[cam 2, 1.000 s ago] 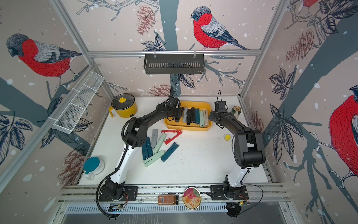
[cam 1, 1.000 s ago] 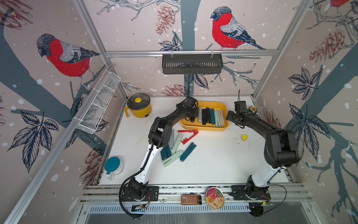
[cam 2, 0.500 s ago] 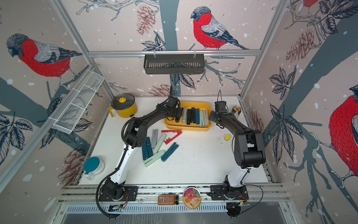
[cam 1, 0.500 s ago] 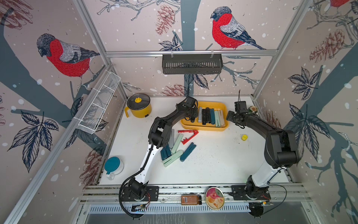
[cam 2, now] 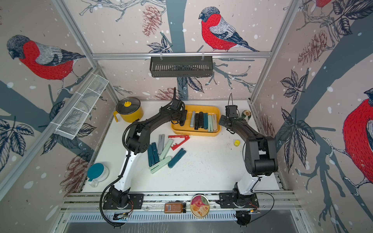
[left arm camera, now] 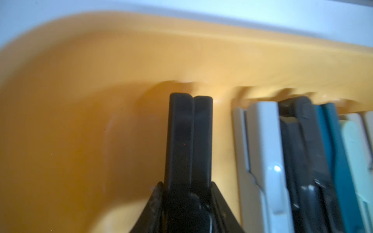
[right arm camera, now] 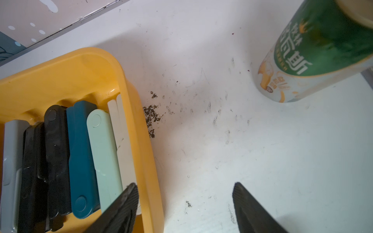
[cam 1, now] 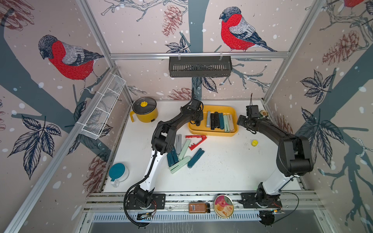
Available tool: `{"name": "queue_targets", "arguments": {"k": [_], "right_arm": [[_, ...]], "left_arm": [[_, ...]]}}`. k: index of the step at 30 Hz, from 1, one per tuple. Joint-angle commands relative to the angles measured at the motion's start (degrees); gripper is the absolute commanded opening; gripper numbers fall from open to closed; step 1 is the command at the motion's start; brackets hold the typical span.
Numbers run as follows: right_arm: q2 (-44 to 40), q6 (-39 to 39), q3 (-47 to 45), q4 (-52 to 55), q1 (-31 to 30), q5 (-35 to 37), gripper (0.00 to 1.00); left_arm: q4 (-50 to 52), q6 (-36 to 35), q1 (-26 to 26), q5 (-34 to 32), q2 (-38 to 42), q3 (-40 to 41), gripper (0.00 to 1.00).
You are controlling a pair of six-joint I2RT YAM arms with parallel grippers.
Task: Put the pruning pliers into the storage box
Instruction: Pick up the pruning pliers from the storage box, then place the pruning pliers in the storage box.
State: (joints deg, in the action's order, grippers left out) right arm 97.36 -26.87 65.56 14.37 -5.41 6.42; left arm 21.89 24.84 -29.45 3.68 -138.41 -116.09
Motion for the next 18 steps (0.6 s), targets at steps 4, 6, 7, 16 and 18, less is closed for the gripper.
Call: {"name": "queue_targets", "arguments": {"k": [4,6,7,16,18], "right_arm": [[-1.37,-0.21,-1.50,-2.04,1.34,-1.36,0.75],[-1.78,-0.21,-1.98,-2.32,1.92,-1.66,0.75],[-1.90,-0.15,-2.14,-2.41,2.14,-1.88,0.75],[-3.31,-0.30,-4.19,-3.28,3.37,-3.03,0.75],[-3.97,-0.27,-4.97,-3.53,3.68,-3.15,0.75]], "left_arm": [[-8.46,3.52,-0.97,3.43,5.47,3.45,0.05],[-10.94,5.10,-1.88,5.87,6.22,4.10,0.05],[-11.88,5.77,-2.45,7.00,6.21,4.08,0.05],[-12.33,11.94,-9.13,12.77,-3.97,-8.72,0.05],[-12.47,13.75,-9.68,13.61,-6.21,-11.05,0.05]]}}
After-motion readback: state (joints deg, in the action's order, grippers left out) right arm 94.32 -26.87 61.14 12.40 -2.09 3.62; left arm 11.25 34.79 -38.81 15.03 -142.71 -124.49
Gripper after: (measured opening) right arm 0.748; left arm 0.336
